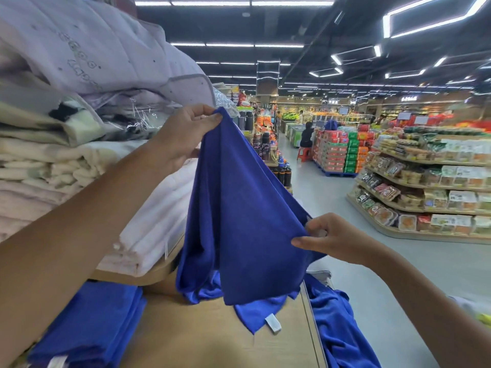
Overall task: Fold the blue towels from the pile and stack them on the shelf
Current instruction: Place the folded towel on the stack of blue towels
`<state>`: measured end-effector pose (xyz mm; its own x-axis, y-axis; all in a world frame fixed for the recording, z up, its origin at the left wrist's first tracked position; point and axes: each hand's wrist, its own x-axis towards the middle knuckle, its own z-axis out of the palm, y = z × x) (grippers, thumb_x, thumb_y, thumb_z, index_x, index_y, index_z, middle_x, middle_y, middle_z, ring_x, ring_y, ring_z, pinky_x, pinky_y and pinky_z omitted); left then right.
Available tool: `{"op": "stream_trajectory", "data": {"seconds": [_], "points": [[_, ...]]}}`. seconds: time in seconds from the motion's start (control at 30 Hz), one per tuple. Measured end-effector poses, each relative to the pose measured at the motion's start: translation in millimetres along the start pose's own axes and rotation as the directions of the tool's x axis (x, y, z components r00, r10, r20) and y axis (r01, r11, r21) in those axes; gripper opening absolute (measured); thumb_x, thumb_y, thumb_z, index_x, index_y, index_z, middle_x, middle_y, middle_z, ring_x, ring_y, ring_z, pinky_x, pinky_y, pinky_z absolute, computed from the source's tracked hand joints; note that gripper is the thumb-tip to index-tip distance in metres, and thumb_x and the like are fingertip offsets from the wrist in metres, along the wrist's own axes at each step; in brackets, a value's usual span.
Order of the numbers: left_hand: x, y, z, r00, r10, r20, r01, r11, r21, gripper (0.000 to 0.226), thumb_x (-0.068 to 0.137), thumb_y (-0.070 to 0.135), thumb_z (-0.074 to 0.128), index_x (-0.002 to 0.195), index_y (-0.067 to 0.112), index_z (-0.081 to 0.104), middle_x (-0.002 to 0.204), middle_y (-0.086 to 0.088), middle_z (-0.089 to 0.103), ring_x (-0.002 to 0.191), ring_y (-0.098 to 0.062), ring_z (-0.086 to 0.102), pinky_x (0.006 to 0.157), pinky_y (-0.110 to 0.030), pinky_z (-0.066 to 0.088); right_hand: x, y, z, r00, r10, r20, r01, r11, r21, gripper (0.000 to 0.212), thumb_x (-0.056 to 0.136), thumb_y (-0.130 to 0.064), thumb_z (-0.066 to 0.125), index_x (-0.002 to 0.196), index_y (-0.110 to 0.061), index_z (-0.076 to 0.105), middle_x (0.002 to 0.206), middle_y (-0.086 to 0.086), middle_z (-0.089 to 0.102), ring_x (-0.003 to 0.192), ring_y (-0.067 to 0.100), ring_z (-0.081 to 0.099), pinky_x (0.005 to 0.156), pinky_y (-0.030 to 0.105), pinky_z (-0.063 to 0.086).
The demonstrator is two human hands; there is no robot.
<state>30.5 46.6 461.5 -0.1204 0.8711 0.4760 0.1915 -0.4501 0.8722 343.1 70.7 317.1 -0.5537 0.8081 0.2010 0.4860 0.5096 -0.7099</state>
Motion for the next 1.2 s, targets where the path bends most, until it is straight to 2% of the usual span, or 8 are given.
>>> {"op": "stream_trajectory", "data": {"seconds": [0.2, 0.4, 0.5, 0.57, 0.63, 0.77, 0.97, 1.2], "points": [[-2, -11, -2, 0.999, -0.017, -0.028, 0.018, 1.0, 0.017, 0.015, 0.101, 0.024, 0.061, 0.087, 0.025, 0.066, 0.071, 0.011, 0.068, 0.061, -0.006, 0.062, 0.057, -0.028, 0.056, -15, 20, -31, 0.98, 0.091, -0.178, -0.067, 0.988, 0.137, 0.026, 0.081, -0.024, 0.084, 0.066, -0.01, 0.068, 0.073, 0.014, 0.066, 0.069, 0.013, 0.064, 0.072, 0.043, 0.062], [-9, -25, 1, 0.999, -0.037, -0.029, 0.037, 0.999, -0.004, 0.021, 0.1, 0.022, 0.063, 0.08, 0.026, 0.068, 0.071, 0.011, 0.068, 0.061, -0.004, 0.063, 0.058, -0.028, 0.056, -22, 30, -45, 0.863, 0.096, -0.496, -0.078, 0.995, 0.058, 0.031, 0.081, -0.022, 0.086, 0.08, 0.0, 0.063, 0.084, 0.027, 0.066, 0.077, 0.045, 0.064, 0.071, 0.057, 0.059], [-13, -31, 3, 0.998, -0.052, -0.028, 0.051, 0.999, -0.019, 0.023, 0.1, 0.021, 0.063, 0.079, 0.026, 0.069, 0.073, 0.011, 0.069, 0.062, -0.004, 0.064, 0.06, -0.03, 0.056, -26, 37, -48, 0.83, 0.091, -0.55, -0.041, 0.994, 0.102, 0.021, 0.08, -0.013, 0.085, 0.086, -0.017, 0.066, 0.076, -0.004, 0.072, 0.073, 0.026, 0.063, 0.064, 0.039, 0.057], [-15, -34, 4, 0.998, -0.061, -0.036, 0.06, 0.998, -0.03, 0.02, 0.1, 0.021, 0.063, 0.081, 0.025, 0.069, 0.091, 0.008, 0.07, 0.064, -0.004, 0.066, 0.064, -0.032, 0.057, -29, 37, -46, 0.809, 0.096, -0.58, 0.021, 0.981, 0.192, 0.038, 0.08, -0.01, 0.086, 0.099, -0.035, 0.064, 0.085, -0.014, 0.074, 0.077, 0.013, 0.07, 0.061, 0.02, 0.056], [-15, -36, 5, 0.997, -0.06, -0.049, 0.058, 0.997, -0.043, 0.02, 0.099, 0.021, 0.064, 0.08, 0.024, 0.069, 0.109, 0.006, 0.066, 0.066, -0.004, 0.066, 0.064, -0.033, 0.057, -31, 39, -43, 0.76, 0.135, -0.635, 0.08, 0.951, 0.299, 0.05, 0.079, -0.011, 0.087, 0.11, -0.04, 0.06, 0.1, -0.005, 0.073, 0.086, 0.01, 0.072, 0.067, 0.023, 0.059], [-17, -39, 6, 0.997, -0.058, -0.051, 0.056, 0.997, -0.047, 0.018, 0.1, 0.021, 0.063, 0.083, 0.027, 0.069, 0.079, 0.01, 0.07, 0.066, -0.004, 0.066, 0.062, -0.031, 0.057, -33, 41, -42, 0.728, 0.218, -0.65, 0.137, 0.883, 0.45, 0.027, 0.081, -0.016, 0.085, 0.105, -0.013, 0.072, 0.107, 0.017, 0.075, 0.106, 0.041, 0.07, 0.093, 0.055, 0.057], [-26, -47, 7, 0.992, -0.06, -0.111, 0.052, 0.996, -0.071, 0.014, 0.1, 0.022, 0.063, 0.087, 0.026, 0.067, 0.077, 0.009, 0.071, 0.063, -0.006, 0.065, 0.065, -0.033, 0.053, -46, 47, -48, 0.838, 0.23, -0.494, 0.198, 0.716, 0.669, 0.032, 0.084, -0.024, 0.072, 0.113, -0.012, 0.075, 0.118, 0.012, 0.075, 0.107, 0.021, 0.071, 0.083, 0.032, 0.061], [-81, -76, 19, 0.985, -0.014, -0.175, -0.013, 0.988, -0.152, 0.012, 0.103, 0.023, 0.057, 0.094, 0.022, 0.066, 0.078, 0.007, 0.07, 0.072, -0.011, 0.061, 0.07, -0.037, 0.047, -68, 48, -46, 0.777, 0.157, -0.61, 0.21, 0.848, 0.486, 0.025, 0.079, -0.042, 0.08, 0.094, -0.023, 0.082, 0.094, -0.002, 0.079, 0.085, 0.012, 0.072, 0.07, 0.025, 0.061]]}}
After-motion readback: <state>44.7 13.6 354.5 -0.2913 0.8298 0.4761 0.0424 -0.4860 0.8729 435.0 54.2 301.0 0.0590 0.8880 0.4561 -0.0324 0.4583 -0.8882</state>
